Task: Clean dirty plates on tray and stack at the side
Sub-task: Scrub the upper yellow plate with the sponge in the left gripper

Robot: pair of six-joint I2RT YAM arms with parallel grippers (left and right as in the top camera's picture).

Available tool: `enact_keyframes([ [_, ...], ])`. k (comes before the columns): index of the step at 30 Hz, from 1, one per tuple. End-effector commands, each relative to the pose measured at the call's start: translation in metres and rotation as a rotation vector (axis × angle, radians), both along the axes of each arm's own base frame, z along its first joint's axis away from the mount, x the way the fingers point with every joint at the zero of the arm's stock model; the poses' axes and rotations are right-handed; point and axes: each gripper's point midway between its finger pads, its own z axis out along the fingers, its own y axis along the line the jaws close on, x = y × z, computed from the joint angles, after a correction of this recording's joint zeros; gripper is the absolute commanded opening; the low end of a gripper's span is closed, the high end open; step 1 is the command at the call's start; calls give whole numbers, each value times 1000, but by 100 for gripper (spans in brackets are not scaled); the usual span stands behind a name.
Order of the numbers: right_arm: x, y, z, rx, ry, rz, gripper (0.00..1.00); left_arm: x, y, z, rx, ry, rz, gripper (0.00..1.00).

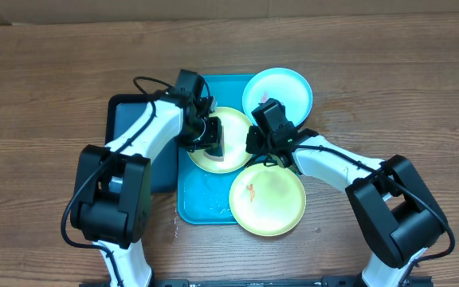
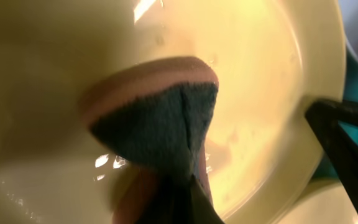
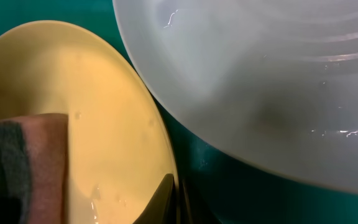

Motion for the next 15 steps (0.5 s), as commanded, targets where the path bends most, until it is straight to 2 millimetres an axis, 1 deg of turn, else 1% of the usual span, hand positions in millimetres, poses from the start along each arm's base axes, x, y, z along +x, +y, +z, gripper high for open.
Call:
enact_keyframes([
  [1,-2,2,-3,-1,4,3,4,26,-4,43,-89,-72,-27,4],
  [3,-2,2,-3,0,4,2,4,33,-1,64,-87,-100,-25,4],
  [5,-2,2,-3,1,4,3,4,37,1,79,-72,-133,-35,4],
  [7,-3,4,-2,9,8,9,4,38,7,82,-25,-153,-31,4],
  [9,-4,6,-2,23,13,18,4,36,12,78,34,-148,-31,4],
  [11,-5,8,-2,30,16,22,4,30,19,68,94,-123,-33,4],
  [15,-4,8,-1,31,15,23,4,15,22,48,149,-65,-51,4],
])
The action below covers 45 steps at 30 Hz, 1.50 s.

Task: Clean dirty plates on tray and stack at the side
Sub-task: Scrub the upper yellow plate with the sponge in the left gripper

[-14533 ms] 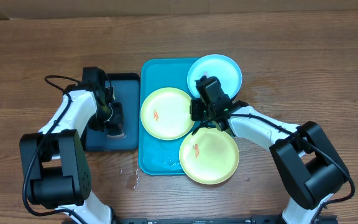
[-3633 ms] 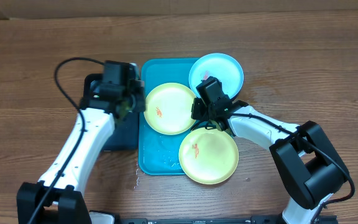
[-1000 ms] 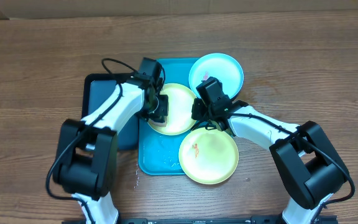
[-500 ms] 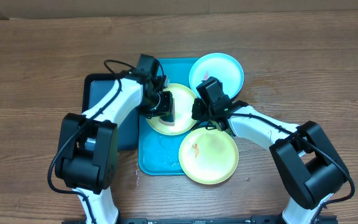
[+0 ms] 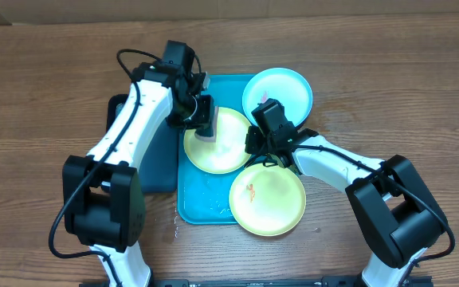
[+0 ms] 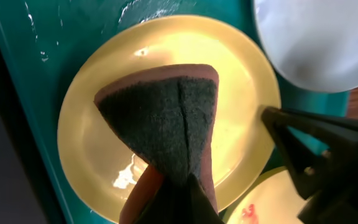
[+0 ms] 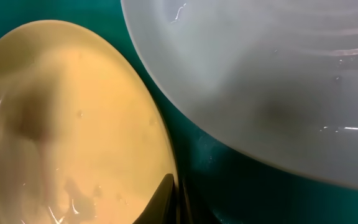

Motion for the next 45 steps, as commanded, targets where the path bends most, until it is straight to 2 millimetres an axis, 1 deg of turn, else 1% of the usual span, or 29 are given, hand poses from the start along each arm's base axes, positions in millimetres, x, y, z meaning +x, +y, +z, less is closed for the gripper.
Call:
enact_keyframes([
  [1,-3,5,-2,19,10,14,4,-10,7,-17,81,20,-30,4],
  [5,-4,6,-2,22,11,17,4,-19,15,-36,128,51,-17,4],
  [10,-3,6,-2,21,11,16,4,-23,32,-55,219,49,28,4],
  [14,-3,6,-2,21,11,16,4,-29,33,-70,220,54,48,4],
  [17,-4,6,-2,22,11,17,4,-34,27,-81,184,59,40,4],
  [20,-4,6,-2,22,11,17,4,-43,11,-86,95,82,21,5],
  [22,-4,6,-2,22,11,17,4,-46,0,-87,29,96,12,4],
  [27,-3,6,-2,21,11,16,4,-48,-19,-80,-90,112,-5,4],
  [31,-3,7,-1,24,8,16,4,-45,-34,-67,-174,112,-21,4],
  [34,-2,7,-1,25,5,17,4,-35,-35,-54,-178,78,-38,4],
  [36,-2,7,-1,25,6,17,4,-26,-35,-40,-173,56,-35,4],
  [41,-2,7,-1,25,6,17,4,-2,-27,-1,-98,-41,-23,4],
  [43,-2,7,-1,25,6,17,4,3,-26,7,-74,-68,-23,4],
  [45,-2,7,-1,25,6,17,4,5,-21,5,-33,-80,-18,4],
])
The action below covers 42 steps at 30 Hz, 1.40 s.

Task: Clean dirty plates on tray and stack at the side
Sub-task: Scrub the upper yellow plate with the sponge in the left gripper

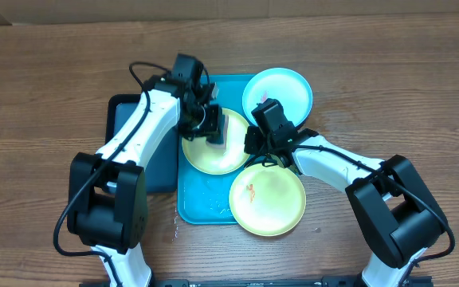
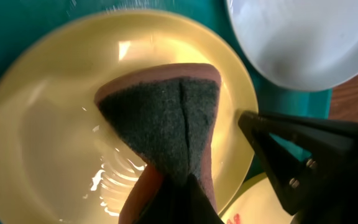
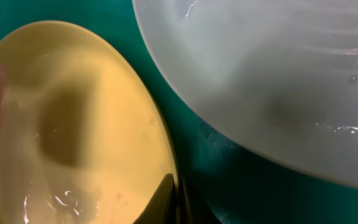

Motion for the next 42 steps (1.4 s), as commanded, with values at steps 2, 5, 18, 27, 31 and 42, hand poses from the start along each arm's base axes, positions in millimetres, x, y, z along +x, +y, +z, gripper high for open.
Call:
enact_keyframes([
  [2,-2,3,-2,6,3,6,4,6,12,10,112,-61,6,4],
  [5,-2,3,-2,6,3,6,4,2,25,-1,198,-47,17,4],
  [18,-2,3,-2,6,4,6,4,-19,53,-62,335,18,69,4],
  [27,-2,4,-2,9,4,8,4,-29,6,-60,59,71,15,4],
  [31,-2,4,-2,9,5,7,4,-22,-14,-51,-54,45,-9,4],
  [42,-1,4,-1,11,1,7,4,2,9,7,84,-87,-93,4],
])
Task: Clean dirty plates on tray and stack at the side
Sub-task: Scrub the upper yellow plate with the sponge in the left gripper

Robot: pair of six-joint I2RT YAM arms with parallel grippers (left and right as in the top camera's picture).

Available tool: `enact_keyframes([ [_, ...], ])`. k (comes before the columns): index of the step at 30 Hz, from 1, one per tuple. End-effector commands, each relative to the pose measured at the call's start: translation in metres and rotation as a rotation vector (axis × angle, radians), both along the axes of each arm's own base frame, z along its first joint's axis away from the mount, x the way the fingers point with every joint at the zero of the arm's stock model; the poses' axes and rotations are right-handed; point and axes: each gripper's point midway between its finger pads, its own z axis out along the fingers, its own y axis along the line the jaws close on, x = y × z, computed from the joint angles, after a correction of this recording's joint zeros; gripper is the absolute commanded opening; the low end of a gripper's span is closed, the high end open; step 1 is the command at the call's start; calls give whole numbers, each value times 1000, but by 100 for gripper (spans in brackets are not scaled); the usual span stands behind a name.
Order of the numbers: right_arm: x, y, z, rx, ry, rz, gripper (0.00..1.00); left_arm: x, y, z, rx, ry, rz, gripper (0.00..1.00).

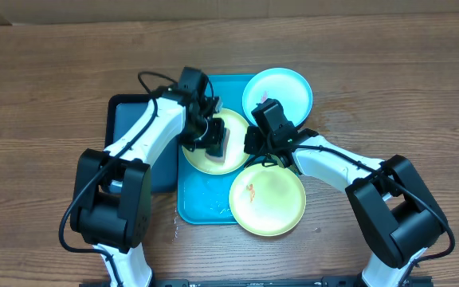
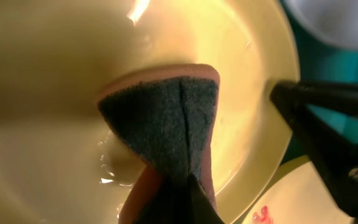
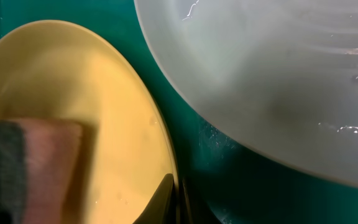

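Observation:
A yellow plate [image 1: 231, 139] lies in the middle of the teal tray [image 1: 202, 199]. My left gripper [image 1: 212, 137] is shut on a folded sponge [image 2: 166, 124], dark scouring side out with a pink back, pressed onto this wet plate [image 2: 55, 74]. My right gripper [image 1: 253, 143] is shut on the plate's right rim [image 3: 169, 168]; the sponge [image 3: 30, 162] shows at the left there. A second yellow plate [image 1: 268, 199] with red smears lies at the tray's front right. A light blue plate [image 1: 277, 92] with a small pink bit sits at the tray's back right.
A dark tray [image 1: 138, 143] lies left of the teal one, partly under my left arm. Wooden tabletop [image 1: 389, 88] surrounds both trays. Water drops glisten on the teal tray's front part.
My left gripper has come down from just above the plate and now presses the sponge onto its surface, slightly further right. My right gripper has kept hold of the rim.
The sponge was first pressed on the middle yellow plate with my right gripper pinching its rim. Then my left gripper held the sponge high above the plate's back left. Later it hovered closer over the plate, and now the sponge is back on it.

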Motion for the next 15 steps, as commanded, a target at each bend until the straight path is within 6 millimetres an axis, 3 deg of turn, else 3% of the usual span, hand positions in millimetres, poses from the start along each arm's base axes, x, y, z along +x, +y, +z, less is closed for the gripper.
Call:
enact_keyframes([
  [1,-2,3,-2,7,2,6,4,25,10,36,50,-135,-12,4],
  [7,-3,3,-3,4,7,6,4,21,37,16,198,-120,50,4],
  [15,-2,3,-2,5,6,6,4,0,52,-26,259,-66,81,4],
])
